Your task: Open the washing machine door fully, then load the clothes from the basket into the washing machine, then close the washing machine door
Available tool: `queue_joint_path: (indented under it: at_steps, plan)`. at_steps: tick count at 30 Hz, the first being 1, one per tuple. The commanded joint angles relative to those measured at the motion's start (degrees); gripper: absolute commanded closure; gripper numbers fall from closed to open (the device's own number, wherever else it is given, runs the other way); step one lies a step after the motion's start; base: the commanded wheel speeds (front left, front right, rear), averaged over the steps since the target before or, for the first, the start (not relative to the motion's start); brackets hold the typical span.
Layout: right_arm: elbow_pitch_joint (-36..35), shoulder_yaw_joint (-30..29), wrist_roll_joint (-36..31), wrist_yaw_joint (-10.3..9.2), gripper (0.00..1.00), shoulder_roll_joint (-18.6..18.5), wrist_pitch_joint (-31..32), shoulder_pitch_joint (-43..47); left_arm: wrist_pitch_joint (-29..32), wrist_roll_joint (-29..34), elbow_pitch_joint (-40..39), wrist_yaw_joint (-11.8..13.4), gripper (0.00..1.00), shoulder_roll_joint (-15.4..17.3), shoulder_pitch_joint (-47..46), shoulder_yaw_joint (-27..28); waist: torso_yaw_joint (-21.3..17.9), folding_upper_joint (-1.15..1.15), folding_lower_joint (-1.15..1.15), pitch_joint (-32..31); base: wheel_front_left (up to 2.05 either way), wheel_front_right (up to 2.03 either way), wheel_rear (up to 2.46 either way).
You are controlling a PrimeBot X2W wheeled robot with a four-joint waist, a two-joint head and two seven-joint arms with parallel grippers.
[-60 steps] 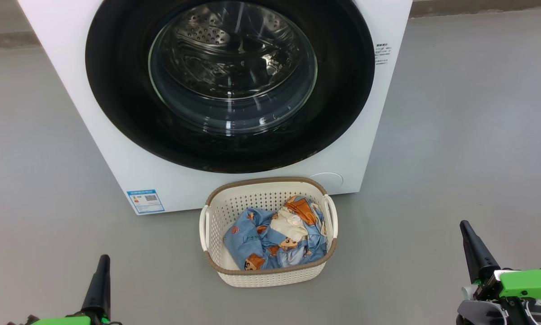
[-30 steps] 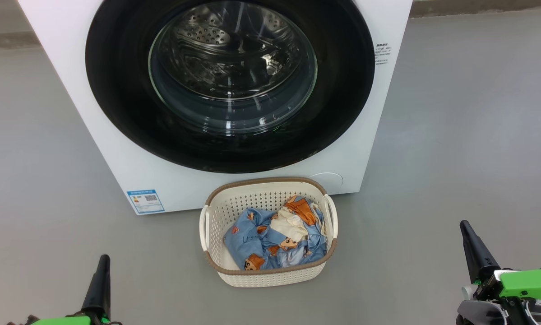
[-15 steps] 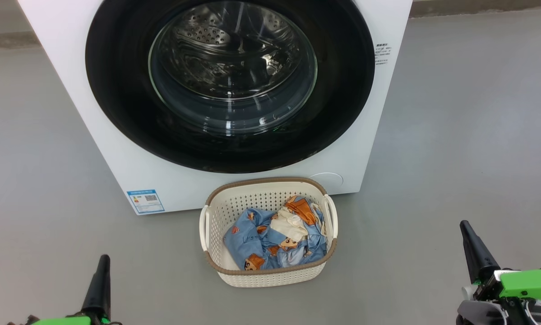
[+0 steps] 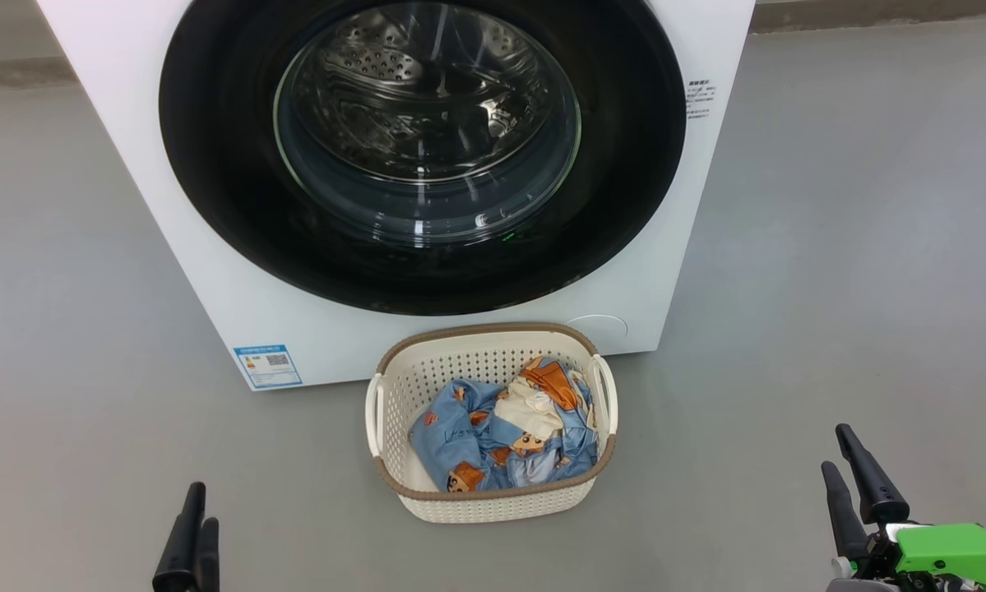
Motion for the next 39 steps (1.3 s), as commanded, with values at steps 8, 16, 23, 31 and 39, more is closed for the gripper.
queue_joint_path:
  at_steps: [8, 16, 23, 31, 39]
  plan:
    - [-2.48, 1.4, 0.18, 0.11, 0.0, -0.61, -1.48, -3.41, -1.54, 0.04, -2.63, -0.08, 0.0, 0.38, -3.05, -0.44, 0.18, 0.0, -0.02, 0.1, 0.0, 0.0, 0.0]
    - [-3.4, 2.35, -0.63, 0.12, 0.0, -0.8, -2.46, -4.11, -2.58, 0.86, -3.32, -0.11, 0.0, 0.68, -3.74, -1.13, 0.28, 0.0, -0.02, 0.22, 0.0, 0.0, 0.0]
    - [-4.01, 3.71, -2.25, 0.14, 0.0, -1.38, -3.93, -4.94, -3.98, 2.16, -3.99, -0.14, 0.0, 1.27, -4.49, -2.24, 0.38, 0.0, -0.02, 0.37, 0.0, 0.0, 0.0]
    - [-4.56, 6.19, -5.48, 0.16, 0.0, -2.64, -5.96, -6.01, -6.07, 4.84, -4.59, -0.17, 0.0, 2.55, -5.34, -4.14, 0.41, 0.0, -0.02, 0.36, 0.0, 0.0, 0.0]
    - [-4.73, 7.68, -9.99, 0.18, 0.0, -3.47, -7.45, -6.95, -7.59, 9.07, -4.3, -0.2, 0.0, 4.0, -6.07, -6.02, 0.33, 0.0, -0.02, 0.37, 0.0, 0.0, 0.0]
